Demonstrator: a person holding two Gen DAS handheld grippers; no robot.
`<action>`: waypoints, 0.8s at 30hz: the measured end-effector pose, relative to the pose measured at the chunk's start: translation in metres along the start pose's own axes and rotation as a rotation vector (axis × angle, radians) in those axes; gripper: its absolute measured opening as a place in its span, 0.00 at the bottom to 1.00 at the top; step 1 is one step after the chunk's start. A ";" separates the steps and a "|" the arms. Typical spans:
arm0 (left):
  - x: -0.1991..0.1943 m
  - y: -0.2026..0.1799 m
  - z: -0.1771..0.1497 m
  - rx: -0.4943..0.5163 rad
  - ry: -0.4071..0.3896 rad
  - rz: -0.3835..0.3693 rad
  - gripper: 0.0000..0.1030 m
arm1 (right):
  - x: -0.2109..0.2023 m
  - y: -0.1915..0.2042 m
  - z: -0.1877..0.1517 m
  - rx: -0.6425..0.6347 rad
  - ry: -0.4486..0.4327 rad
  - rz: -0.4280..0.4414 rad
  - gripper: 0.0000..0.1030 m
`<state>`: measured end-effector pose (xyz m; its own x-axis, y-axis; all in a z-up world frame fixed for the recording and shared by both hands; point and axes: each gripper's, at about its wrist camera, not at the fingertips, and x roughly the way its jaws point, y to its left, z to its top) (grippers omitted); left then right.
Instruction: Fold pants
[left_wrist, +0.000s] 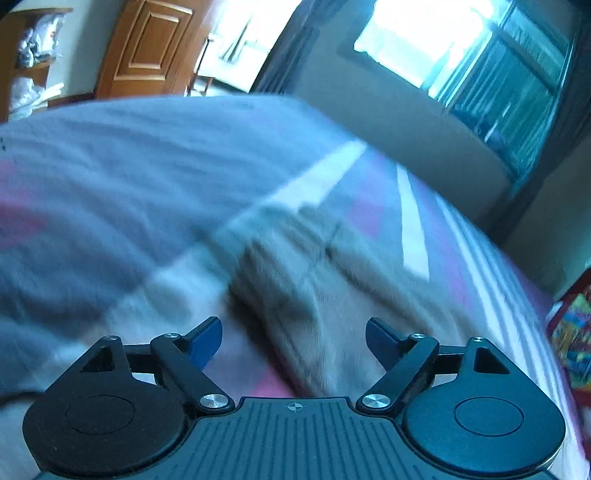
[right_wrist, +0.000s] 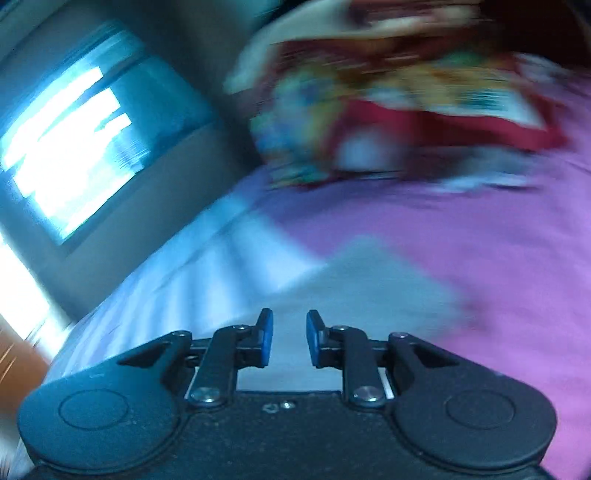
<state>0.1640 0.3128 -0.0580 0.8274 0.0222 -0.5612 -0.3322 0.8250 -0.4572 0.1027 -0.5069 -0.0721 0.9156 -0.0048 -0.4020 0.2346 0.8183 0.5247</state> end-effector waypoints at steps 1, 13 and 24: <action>0.000 0.002 0.004 -0.013 -0.004 -0.007 0.81 | 0.018 0.022 0.002 -0.042 0.046 0.087 0.23; 0.049 0.030 0.021 -0.115 0.083 -0.028 0.36 | 0.251 0.277 -0.063 -0.429 0.546 0.576 0.34; 0.058 0.042 0.009 -0.128 0.053 -0.085 0.34 | 0.326 0.323 -0.104 -0.539 0.742 0.696 0.33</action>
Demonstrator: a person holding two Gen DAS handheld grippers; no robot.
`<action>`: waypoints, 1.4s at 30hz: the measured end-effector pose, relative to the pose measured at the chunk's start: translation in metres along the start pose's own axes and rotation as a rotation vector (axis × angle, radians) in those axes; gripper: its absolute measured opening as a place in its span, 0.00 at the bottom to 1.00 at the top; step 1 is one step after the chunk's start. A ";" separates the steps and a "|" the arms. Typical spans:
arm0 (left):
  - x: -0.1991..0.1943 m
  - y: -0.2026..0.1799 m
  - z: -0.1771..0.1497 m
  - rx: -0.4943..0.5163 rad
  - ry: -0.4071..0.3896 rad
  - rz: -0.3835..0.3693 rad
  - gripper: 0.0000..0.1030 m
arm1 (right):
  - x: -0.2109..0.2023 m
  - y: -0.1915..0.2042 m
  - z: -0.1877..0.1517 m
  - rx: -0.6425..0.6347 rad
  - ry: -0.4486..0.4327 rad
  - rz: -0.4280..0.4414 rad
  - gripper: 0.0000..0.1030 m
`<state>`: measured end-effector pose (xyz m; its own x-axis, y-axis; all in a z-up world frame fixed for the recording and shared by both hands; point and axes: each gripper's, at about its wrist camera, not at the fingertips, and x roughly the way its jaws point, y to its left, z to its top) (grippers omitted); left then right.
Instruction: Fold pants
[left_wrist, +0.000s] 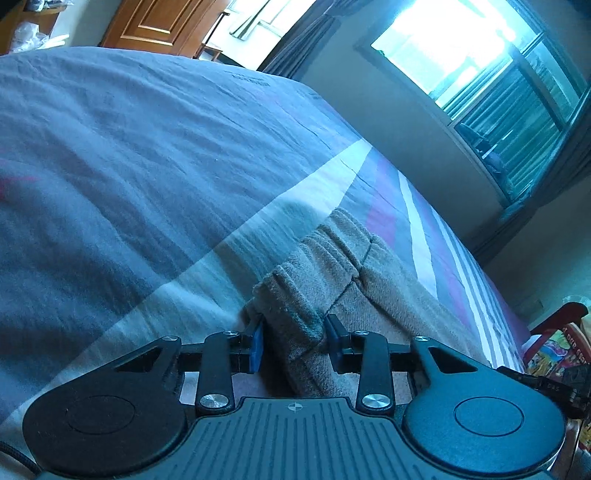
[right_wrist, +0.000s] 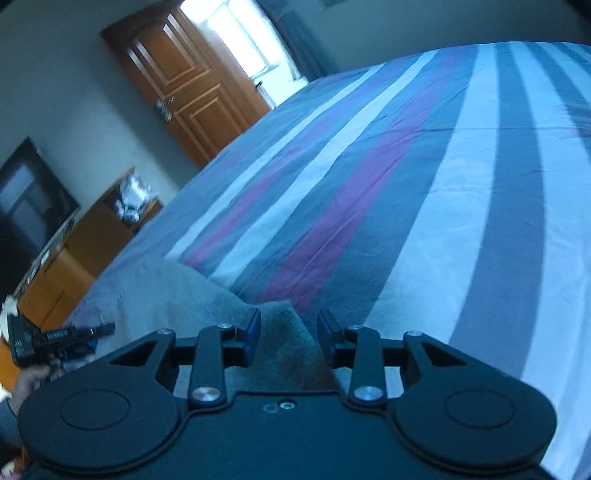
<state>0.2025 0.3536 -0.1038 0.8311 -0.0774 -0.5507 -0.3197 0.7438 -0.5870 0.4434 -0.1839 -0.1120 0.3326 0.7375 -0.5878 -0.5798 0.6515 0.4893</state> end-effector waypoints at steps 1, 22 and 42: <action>0.000 0.001 0.000 0.002 0.000 -0.003 0.34 | 0.001 0.002 0.003 -0.008 0.012 0.019 0.32; -0.001 0.003 0.004 0.029 -0.033 -0.017 0.31 | 0.015 0.021 0.008 -0.076 0.057 -0.065 0.05; 0.077 -0.155 -0.016 0.608 0.118 0.129 0.47 | 0.052 0.114 -0.041 -0.164 -0.030 -0.220 0.33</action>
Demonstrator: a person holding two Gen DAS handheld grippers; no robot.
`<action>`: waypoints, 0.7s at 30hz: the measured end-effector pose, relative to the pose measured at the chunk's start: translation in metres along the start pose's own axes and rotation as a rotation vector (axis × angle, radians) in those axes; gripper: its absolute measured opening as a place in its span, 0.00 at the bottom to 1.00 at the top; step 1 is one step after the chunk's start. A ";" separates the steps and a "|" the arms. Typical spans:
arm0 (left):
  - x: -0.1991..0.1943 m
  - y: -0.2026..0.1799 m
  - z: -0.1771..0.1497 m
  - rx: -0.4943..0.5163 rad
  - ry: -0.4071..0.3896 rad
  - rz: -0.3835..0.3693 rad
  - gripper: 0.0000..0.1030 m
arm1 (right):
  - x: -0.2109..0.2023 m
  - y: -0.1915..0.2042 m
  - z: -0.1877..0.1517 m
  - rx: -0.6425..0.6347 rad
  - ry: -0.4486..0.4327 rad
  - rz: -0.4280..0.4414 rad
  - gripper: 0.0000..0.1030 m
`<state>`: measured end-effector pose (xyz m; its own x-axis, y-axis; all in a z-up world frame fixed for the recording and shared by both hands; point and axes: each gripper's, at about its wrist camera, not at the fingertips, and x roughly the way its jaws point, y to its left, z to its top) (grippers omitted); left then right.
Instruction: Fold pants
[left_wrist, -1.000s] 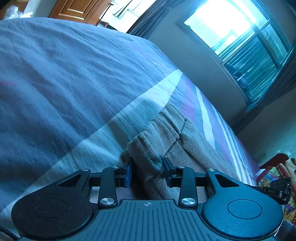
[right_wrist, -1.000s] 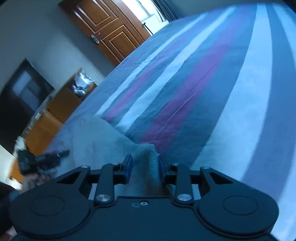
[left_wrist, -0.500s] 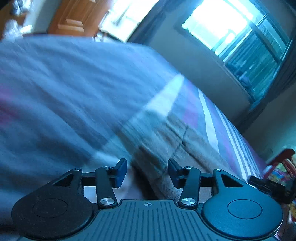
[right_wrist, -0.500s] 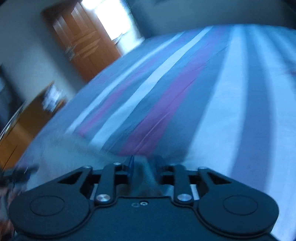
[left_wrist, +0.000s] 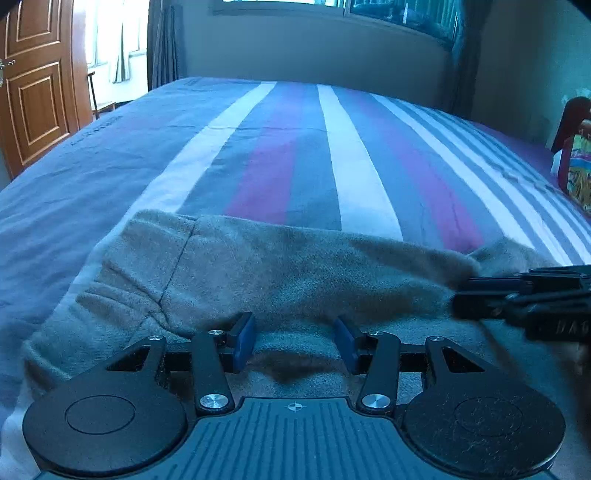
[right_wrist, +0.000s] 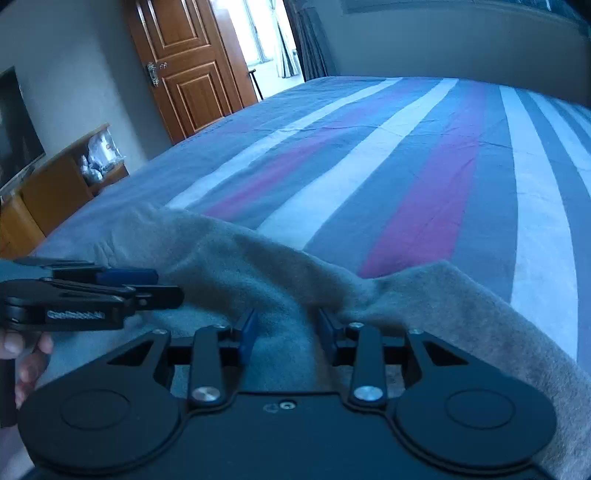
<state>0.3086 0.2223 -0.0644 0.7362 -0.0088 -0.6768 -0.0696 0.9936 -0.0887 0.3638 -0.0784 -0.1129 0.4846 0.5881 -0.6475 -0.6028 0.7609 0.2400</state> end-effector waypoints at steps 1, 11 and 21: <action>-0.003 0.005 -0.002 -0.022 -0.006 -0.009 0.47 | -0.005 -0.008 0.000 0.014 -0.003 0.000 0.31; -0.035 0.001 -0.020 -0.077 -0.061 -0.111 0.47 | -0.145 -0.148 -0.074 0.459 -0.154 -0.190 0.34; -0.045 -0.003 -0.048 -0.028 0.003 -0.080 0.48 | -0.276 -0.221 -0.176 0.638 -0.280 -0.293 0.12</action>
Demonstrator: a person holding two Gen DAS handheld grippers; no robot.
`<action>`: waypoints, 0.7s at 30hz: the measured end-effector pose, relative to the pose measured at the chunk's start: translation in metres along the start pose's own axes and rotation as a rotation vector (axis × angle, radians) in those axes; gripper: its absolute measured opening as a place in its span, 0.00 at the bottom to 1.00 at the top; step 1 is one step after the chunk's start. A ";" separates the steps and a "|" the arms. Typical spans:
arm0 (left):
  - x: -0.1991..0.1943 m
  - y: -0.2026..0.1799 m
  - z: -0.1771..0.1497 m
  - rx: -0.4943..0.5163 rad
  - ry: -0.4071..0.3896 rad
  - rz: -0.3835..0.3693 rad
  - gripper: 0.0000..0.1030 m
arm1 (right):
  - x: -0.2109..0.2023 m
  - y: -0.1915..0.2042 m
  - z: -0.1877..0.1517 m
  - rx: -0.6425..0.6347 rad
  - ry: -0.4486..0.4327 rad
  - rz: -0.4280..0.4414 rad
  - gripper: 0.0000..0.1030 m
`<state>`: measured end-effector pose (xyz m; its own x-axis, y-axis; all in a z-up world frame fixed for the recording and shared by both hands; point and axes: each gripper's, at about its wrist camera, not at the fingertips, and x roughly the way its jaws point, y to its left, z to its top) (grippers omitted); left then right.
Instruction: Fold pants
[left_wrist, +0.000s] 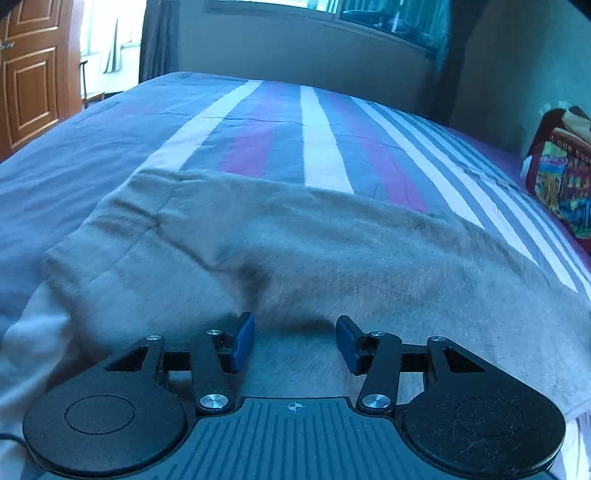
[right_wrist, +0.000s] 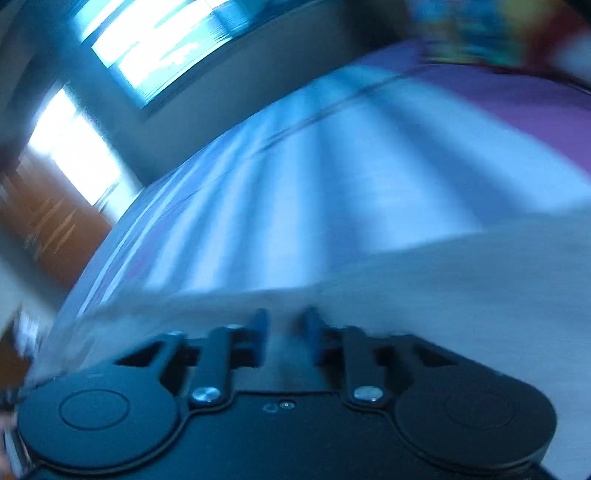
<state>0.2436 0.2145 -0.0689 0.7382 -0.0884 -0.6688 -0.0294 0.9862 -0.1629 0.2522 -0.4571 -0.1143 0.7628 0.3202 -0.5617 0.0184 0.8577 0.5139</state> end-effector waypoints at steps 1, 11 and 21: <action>-0.003 0.001 -0.001 0.008 0.002 0.005 0.48 | -0.019 -0.024 0.005 0.041 -0.045 -0.046 0.12; -0.025 0.005 -0.034 -0.052 -0.061 0.024 0.52 | -0.182 -0.141 -0.040 0.403 -0.309 -0.155 0.41; -0.023 0.000 -0.036 -0.034 -0.054 0.036 0.58 | -0.155 -0.143 -0.068 0.537 -0.326 -0.136 0.34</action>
<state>0.2024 0.2111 -0.0796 0.7718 -0.0447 -0.6343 -0.0787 0.9831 -0.1650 0.0872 -0.6020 -0.1449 0.8866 0.0116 -0.4624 0.3855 0.5340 0.7525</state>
